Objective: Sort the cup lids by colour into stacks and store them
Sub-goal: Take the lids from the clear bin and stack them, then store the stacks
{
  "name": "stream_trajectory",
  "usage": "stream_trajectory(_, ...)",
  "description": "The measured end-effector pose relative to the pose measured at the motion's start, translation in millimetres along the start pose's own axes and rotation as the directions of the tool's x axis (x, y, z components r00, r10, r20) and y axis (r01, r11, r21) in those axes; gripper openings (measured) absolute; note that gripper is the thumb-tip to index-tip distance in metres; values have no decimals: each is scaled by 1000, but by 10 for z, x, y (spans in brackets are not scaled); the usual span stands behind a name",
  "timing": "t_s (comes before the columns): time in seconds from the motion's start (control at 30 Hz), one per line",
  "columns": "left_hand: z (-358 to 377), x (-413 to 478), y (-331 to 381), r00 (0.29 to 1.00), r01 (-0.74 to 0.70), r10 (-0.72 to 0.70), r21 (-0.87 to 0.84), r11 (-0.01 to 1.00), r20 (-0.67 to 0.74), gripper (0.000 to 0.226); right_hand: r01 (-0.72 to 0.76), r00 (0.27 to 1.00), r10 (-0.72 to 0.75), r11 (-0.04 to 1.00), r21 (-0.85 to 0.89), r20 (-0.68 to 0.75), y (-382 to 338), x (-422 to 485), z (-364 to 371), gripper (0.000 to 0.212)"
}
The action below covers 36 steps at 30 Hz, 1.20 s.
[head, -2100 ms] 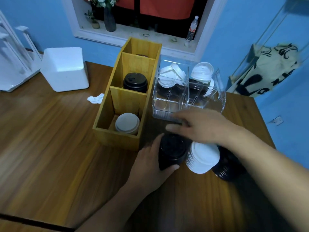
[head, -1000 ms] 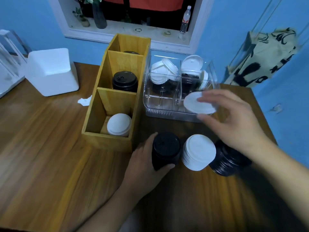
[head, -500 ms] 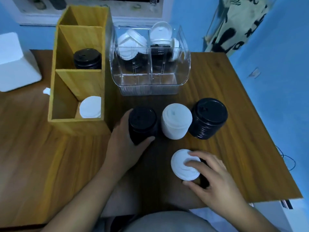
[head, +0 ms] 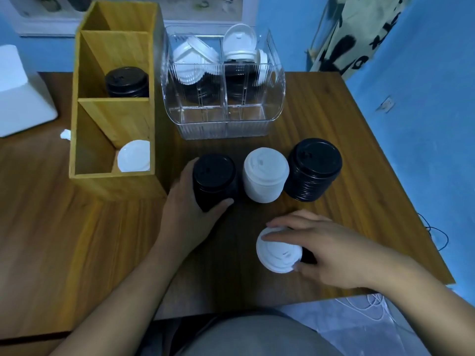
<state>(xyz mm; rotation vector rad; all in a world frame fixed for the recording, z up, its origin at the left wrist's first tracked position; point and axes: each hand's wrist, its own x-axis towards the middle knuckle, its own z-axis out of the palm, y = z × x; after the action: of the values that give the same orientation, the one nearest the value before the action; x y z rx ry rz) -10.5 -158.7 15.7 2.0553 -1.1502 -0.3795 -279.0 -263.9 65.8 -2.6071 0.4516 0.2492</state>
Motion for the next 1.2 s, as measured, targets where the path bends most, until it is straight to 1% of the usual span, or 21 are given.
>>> stream_trajectory(0.07,4,6,-11,1000,-6,6,-7,1000,0,100,-157,987,150,977,-147,-54,-118,17,12,69)
stream_trajectory(0.13,7,12,-11,1000,-10,10,-7,1000,-2,100,-342,936,296,893,-293,-192,-229,41,75,79)
stream_trajectory(0.17,9,13,-12,1000,-8,8,-6,1000,-3,100,-396,909,322,867,-303,-265,-251,41,131,86)
stream_trajectory(0.2,10,13,-12,1000,-6,6,-6,1000,-2,100,-409,893,318,868,-283,-318,-254,23,183,89)
stream_trajectory(0.23,8,10,-13,1000,-7,7,-8,1000,-3,100,-389,891,292,886,-253,-346,-238,-5,211,91)
stream_trajectory(0.27,7,9,-18,1000,-12,12,-11,1000,-5,100,-352,903,270,911,-216,-334,-205,-34,221,92)
stream_trajectory(0.37,5,5,-22,1000,-22,22,-14,1000,-14,99,-189,971,170,976,-106,-171,-119,-82,187,84)
stream_trajectory(0.43,2,2,-16,1000,-24,23,-19,1000,-13,99,-121,982,112,991,-51,-151,-98,-52,183,77)
stream_trajectory(0.5,1,-4,-9,1000,-24,23,-16,1000,-13,99,-119,981,120,993,14,-149,-111,-3,179,75)
stream_trajectory(0.6,-8,-6,-1,1000,-22,22,-12,1000,-11,100,-122,978,129,991,56,-165,-165,32,123,80)
stream_trajectory(0.7,-25,-6,-6,1000,-31,31,-18,999,-3,100,-127,954,148,987,94,-260,-264,67,-147,80)
stream_trajectory(0.73,-32,-7,-5,999,-33,33,-16,999,-4,100,-141,936,157,987,74,-314,-296,104,-281,81)
stream_trajectory(0.8,-33,-5,-4,999,-32,32,-18,999,-9,101,-205,882,176,979,-20,-438,-330,231,-552,80)
stream_trajectory(0.87,-30,-8,5,1000,-27,27,-24,999,-9,100,-316,847,209,937,-147,-489,-344,410,-775,80)
stream_trajectory(0.93,-30,-9,7,1000,-20,20,-26,999,-6,100,-409,849,259,874,-261,-461,-330,592,-904,81)
stream_trajectory(1.0,-22,-8,1,1000,-21,20,-19,1000,-9,100,-446,860,299,835,-321,-414,-296,734,-952,80)
stream_trajectory(1.07,-16,-3,0,1000,-14,14,-14,1000,-10,101,-443,876,318,828,-345,-361,-260,826,-962,76)
stream_trajectory(1.2,-12,8,-4,1000,-6,6,-24,1000,-9,104,-403,908,329,851,-336,-258,-220,867,-946,75)
